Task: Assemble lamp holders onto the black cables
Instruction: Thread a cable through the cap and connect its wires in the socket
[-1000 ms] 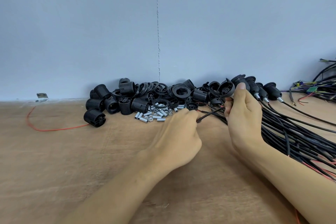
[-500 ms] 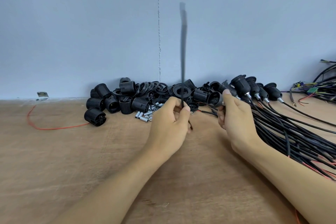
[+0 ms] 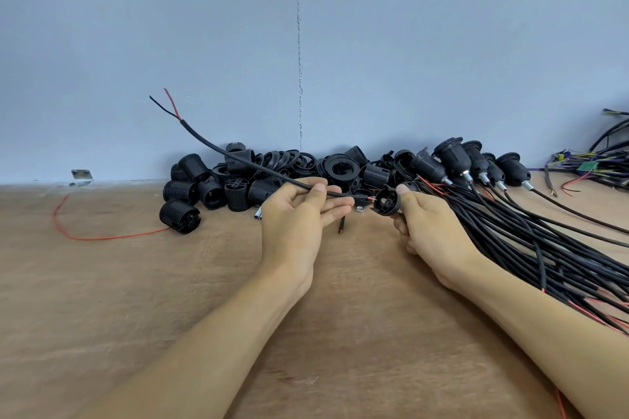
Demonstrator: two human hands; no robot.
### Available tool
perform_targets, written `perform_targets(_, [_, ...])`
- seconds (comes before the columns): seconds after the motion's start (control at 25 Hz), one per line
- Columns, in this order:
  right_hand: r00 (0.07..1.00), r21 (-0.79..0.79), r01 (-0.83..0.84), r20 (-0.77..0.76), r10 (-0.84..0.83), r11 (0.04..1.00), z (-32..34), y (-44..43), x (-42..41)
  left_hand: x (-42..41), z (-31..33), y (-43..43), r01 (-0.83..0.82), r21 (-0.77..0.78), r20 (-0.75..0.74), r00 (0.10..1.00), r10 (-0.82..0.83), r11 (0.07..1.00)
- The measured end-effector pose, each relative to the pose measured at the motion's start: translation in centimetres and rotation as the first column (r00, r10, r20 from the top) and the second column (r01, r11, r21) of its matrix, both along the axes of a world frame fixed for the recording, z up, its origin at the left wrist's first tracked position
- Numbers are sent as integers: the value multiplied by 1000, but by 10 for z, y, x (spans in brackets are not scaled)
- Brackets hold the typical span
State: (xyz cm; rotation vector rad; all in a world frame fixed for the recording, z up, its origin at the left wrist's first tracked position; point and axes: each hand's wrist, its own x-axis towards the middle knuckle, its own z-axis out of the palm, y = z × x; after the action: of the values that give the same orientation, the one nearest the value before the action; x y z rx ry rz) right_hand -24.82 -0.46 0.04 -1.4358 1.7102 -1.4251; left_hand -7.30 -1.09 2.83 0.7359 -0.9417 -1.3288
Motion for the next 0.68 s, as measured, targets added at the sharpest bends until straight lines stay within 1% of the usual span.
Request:
perform_targets(0.24, [1000, -32, 3, -29, -4, 999, 0, 0, 1, -5, -5, 6, 50, -10, 26, 998, -50, 999])
perform_targets(0.44, [994, -56, 8, -110, -14, 998, 0, 2, 2, -3, -3, 3, 48, -11, 13, 999, -48, 999])
perform_targets(0.68, [994, -54, -21, -104, 15, 998, 0, 1, 2, -2, -6, 3, 56, 0, 63, 996, -56, 998])
